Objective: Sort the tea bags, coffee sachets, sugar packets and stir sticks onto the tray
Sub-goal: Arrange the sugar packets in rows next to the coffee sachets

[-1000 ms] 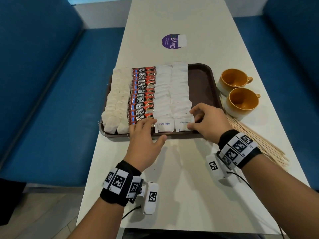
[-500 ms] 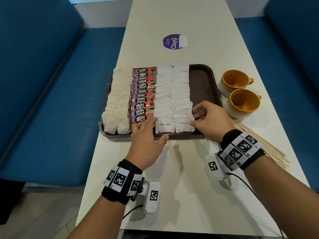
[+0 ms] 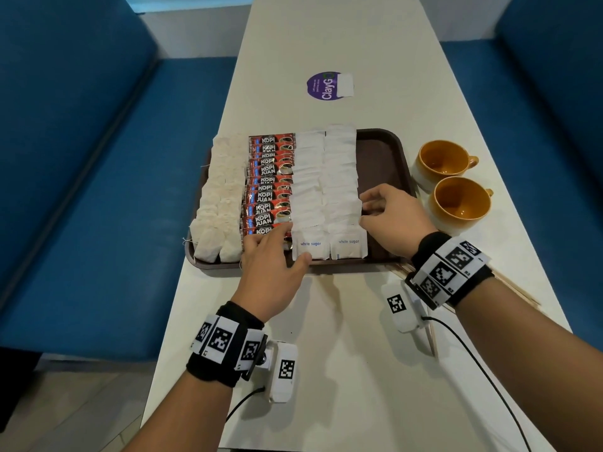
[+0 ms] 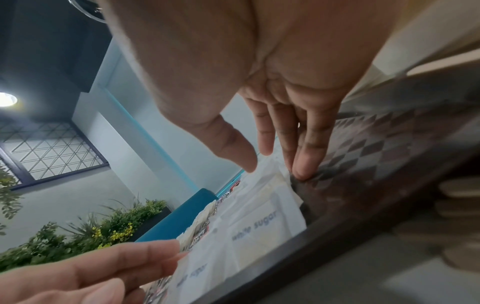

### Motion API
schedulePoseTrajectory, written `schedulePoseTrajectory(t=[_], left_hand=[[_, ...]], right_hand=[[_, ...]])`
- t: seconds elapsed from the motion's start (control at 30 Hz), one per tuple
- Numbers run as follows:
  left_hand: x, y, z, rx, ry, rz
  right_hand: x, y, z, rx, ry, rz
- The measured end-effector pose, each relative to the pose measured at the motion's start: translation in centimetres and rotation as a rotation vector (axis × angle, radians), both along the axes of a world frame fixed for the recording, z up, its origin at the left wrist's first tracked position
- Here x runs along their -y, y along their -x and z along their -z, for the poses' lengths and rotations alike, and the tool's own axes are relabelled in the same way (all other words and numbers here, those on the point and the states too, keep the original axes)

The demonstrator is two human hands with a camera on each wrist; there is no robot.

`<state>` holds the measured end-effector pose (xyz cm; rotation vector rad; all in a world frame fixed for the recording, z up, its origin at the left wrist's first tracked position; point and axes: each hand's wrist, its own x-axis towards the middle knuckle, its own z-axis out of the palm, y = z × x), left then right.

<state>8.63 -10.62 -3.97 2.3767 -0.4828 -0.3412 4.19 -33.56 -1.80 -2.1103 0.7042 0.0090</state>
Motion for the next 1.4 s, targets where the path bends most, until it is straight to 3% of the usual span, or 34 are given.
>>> schedulePoseTrajectory(t=[0.4, 0.6, 1.2, 1.4], left_hand=[[1.0, -2.0, -1.5, -0.029, 0.014, 0.006], [2.6, -3.4, -1.9, -0.1, -0.108, 0.073], [3.5, -5.4, -1.4, -0.147, -0.059, 0.11], [3.9, -6.3, -2.4, -0.171, -0.035, 0.052]], right_hand=[[0.6, -1.0, -0.2, -0.021, 0.013, -0.058], [0.5, -1.7, -0.5, -0.049, -0.01, -0.098], [1.6, -4.8, -0.7, -0.088, 0.001, -0.093], [2.0, -5.6, -0.9, -0.081, -0.003, -0.073]])
